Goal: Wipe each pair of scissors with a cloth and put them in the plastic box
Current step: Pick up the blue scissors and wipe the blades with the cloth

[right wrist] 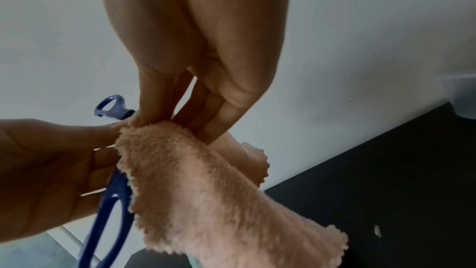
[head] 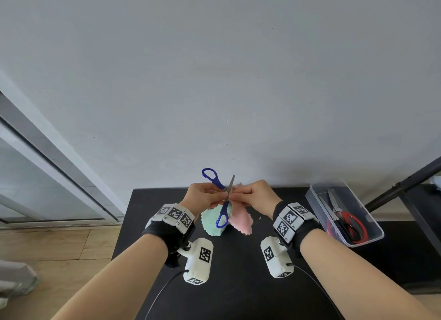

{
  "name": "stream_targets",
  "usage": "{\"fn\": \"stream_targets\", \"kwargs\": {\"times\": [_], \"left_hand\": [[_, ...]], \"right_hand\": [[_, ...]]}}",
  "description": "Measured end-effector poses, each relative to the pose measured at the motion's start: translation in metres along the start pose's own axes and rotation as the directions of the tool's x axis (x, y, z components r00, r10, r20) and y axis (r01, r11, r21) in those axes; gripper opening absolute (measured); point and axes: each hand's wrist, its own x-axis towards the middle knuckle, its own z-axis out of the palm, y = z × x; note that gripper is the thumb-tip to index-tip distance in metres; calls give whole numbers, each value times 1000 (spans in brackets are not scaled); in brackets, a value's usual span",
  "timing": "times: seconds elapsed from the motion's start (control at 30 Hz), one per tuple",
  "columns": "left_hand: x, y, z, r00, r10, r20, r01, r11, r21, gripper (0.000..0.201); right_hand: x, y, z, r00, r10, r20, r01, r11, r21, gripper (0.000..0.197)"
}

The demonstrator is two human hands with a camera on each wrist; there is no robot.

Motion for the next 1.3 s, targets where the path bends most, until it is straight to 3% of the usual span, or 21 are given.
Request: {"fn": "stream_targets", "kwargs": {"times": [0.33,0.63,0.77,0.83,0.97,1.13,1.3], "left_hand": [[8,8,-10,1000,6,-2,-6,1000,-23,14],[12,9,-17,999,2,-54,-5,998,-56,11],[15,9,-28,985,-8,-175,-25,982,-185,4],[17,11,-42,969,-30,-244,-28,973,-231,6],[15,11,-46,972,-83,-218,17,957,-288,9],[13,0,-31,975,-145,-168,62,905,-420,12],[13,-8,-17,975,-142,-169,54,896,-442,16]], "right_hand": [[6,-12,13,998,-55,22,59,967,-248,14],[7,-8,5,1000,-23,20,28,947,-320,16],[3,6,-10,999,30,-15,-33,953,-301,13],[0,16,-20,994,52,-98,-73,973,-217,14],[-2,21,-13,970,129,-205,-87,975,203,7],[0,14,8,963,215,-160,-96,835,542,21],[-1,10,18,968,230,-102,-89,693,715,25]]}}
